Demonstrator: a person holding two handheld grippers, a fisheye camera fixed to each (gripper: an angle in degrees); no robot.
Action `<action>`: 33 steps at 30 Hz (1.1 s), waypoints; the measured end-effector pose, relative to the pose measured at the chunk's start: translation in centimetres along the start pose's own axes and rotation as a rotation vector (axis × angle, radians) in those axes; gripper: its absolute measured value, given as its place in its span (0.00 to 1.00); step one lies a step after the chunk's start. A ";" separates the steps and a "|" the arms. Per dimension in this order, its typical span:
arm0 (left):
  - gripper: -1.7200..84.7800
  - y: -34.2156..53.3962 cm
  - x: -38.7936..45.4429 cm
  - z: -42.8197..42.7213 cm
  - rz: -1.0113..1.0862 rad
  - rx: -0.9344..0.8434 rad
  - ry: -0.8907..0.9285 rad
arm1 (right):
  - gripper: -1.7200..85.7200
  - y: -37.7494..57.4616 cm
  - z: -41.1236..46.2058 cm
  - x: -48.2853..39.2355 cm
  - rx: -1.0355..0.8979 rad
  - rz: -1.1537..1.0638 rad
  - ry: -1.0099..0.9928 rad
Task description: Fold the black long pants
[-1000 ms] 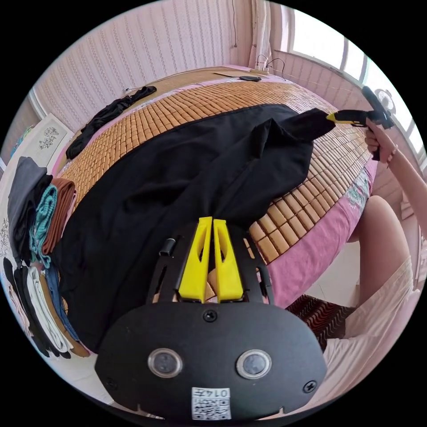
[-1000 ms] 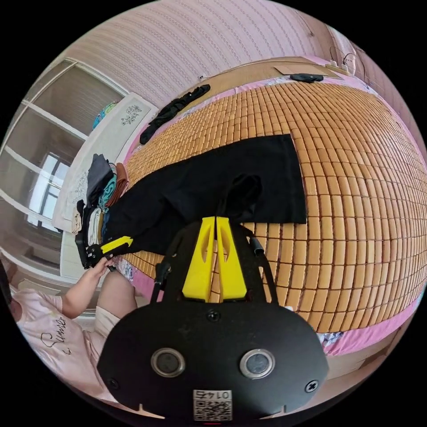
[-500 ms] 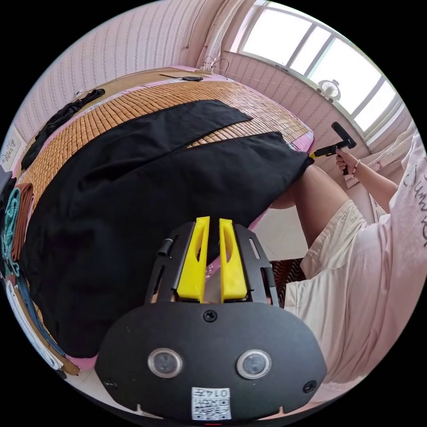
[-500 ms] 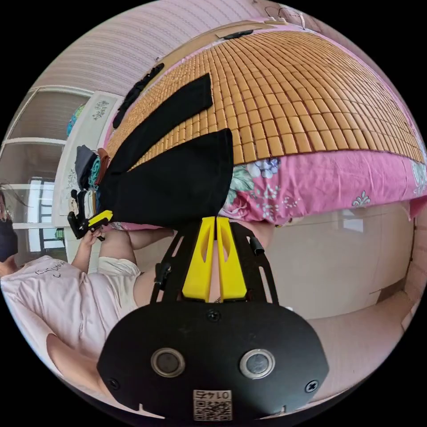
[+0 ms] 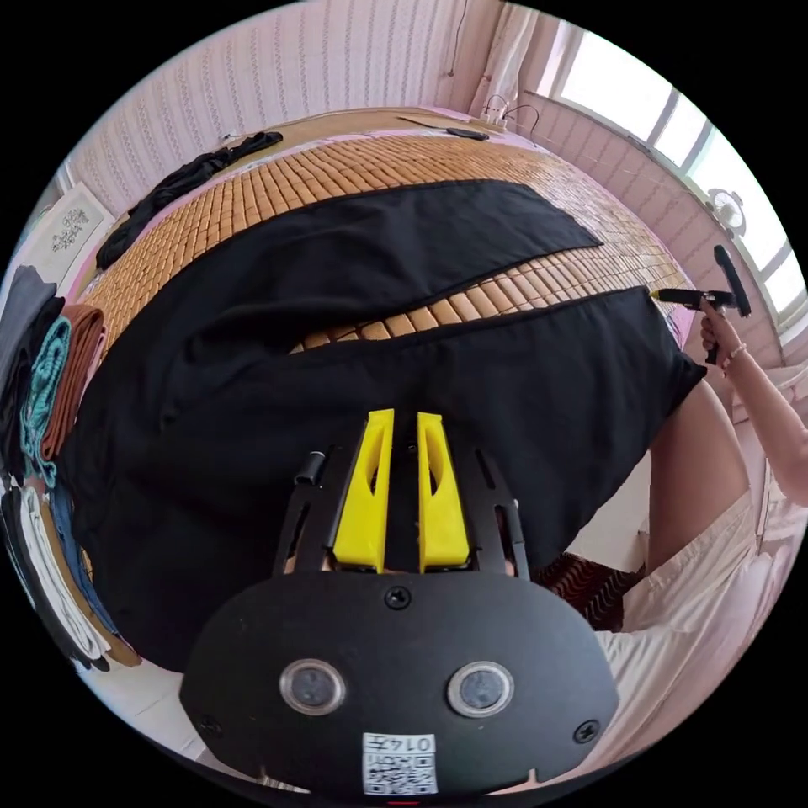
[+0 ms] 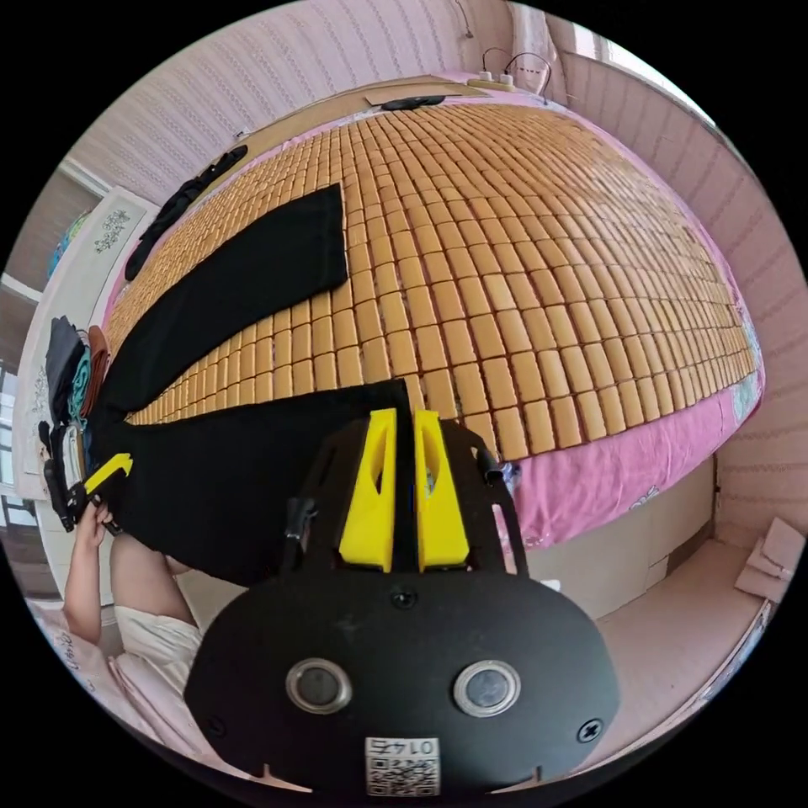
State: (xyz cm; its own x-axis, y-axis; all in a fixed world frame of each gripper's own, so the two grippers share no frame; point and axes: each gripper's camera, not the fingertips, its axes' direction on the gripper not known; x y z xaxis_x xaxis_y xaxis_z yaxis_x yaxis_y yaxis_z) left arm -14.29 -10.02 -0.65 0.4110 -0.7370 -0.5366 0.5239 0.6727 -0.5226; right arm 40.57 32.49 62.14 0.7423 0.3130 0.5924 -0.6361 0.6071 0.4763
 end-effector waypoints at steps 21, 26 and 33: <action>0.01 -1.8 4.0 0.5 0.062 0.051 -0.074 | 0.01 -0.2 1.6 -0.5 0.034 -0.147 -0.138; 0.01 -3.1 5.0 0.3 0.122 0.032 -0.129 | 0.01 -4.2 0.6 -0.5 0.109 -0.138 -0.196; 0.01 -4.2 4.6 -1.8 0.141 0.000 -0.031 | 0.05 -10.2 3.7 -3.5 -0.186 -0.207 -0.006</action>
State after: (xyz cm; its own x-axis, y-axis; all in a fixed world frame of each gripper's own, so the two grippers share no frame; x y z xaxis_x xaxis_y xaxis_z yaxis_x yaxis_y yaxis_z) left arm -15.88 -16.13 -2.14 0.5034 -0.6372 -0.5836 0.4598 0.7693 -0.4435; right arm 43.66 22.50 57.67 0.8509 0.1646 0.4989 -0.4211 0.7815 0.4603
